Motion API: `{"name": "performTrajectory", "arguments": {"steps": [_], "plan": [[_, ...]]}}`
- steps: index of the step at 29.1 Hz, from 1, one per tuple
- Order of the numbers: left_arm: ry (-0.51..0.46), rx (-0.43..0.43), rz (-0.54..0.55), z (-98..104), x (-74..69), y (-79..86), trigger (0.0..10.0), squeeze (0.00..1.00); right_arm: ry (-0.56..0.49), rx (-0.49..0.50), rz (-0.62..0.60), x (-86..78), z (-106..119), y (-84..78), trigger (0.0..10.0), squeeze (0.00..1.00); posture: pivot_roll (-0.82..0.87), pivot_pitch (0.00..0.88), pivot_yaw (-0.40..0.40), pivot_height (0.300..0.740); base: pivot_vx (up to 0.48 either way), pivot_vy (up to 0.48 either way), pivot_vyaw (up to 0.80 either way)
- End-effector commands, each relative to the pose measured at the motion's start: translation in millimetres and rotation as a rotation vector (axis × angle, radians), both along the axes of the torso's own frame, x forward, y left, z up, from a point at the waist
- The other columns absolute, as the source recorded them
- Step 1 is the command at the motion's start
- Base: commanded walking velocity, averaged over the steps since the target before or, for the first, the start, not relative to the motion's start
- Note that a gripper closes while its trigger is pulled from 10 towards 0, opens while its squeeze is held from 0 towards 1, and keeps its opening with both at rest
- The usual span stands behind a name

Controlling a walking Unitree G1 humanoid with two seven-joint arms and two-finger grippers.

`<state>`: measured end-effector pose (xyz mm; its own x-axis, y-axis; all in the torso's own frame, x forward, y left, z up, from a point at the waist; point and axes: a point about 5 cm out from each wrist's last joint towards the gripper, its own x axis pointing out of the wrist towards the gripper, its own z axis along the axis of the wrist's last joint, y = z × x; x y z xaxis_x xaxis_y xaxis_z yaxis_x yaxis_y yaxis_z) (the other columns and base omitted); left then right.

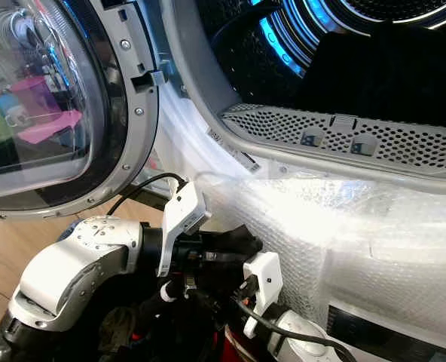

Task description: Clothes washing

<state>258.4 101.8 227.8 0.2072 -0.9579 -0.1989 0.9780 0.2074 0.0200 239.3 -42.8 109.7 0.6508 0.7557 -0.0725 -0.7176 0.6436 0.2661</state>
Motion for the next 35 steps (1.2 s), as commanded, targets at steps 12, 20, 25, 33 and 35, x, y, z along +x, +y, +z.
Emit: {"name": "performTrajectory", "arguments": {"steps": [12, 20, 25, 33, 35], "plan": [[-0.076, -0.15, -0.179, 38.7, -14.5, -18.9, 0.0, 0.0, 0.107, -0.005, 0.02, -6.1, -17.9, 8.5, 10.0, 0.0, -0.03, 0.053, 0.195, 0.74, 0.0, 0.0, 0.0], [0.047, -0.118, -0.281, 27.5, -30.4, -7.4, 0.0, 0.0, 0.075, 0.005, 0.256, -24.0, -15.8, 7.3, 10.0, 0.0, -0.03, 0.053, 0.206, 0.74, 0.0, 0.0, 0.0], [0.035, -0.202, -0.291, 48.9, -26.4, -5.9, 0.0, 0.0, 0.069, 0.0, 0.288, -23.5, -15.4, 2.9, 10.0, 0.0, -0.02, 0.052, 0.208, 0.74, 0.0, 0.0, 0.0], [0.029, -0.261, -0.329, 62.4, -25.5, -9.3, 0.0, 0.0, 0.071, -0.028, 0.273, -18.3, -19.4, 3.0, 10.0, 0.0, -0.02, 0.047, 0.213, 0.74, 0.0, 0.0, 0.0], [0.035, -0.262, -0.331, 63.0, -25.9, -8.9, 0.0, 0.0, 0.071, -0.021, 0.27, -18.2, -19.5, 3.8, 10.0, 0.0, -0.02, 0.046, 0.218, 0.74, 0.0, 0.0, 0.0]]}}
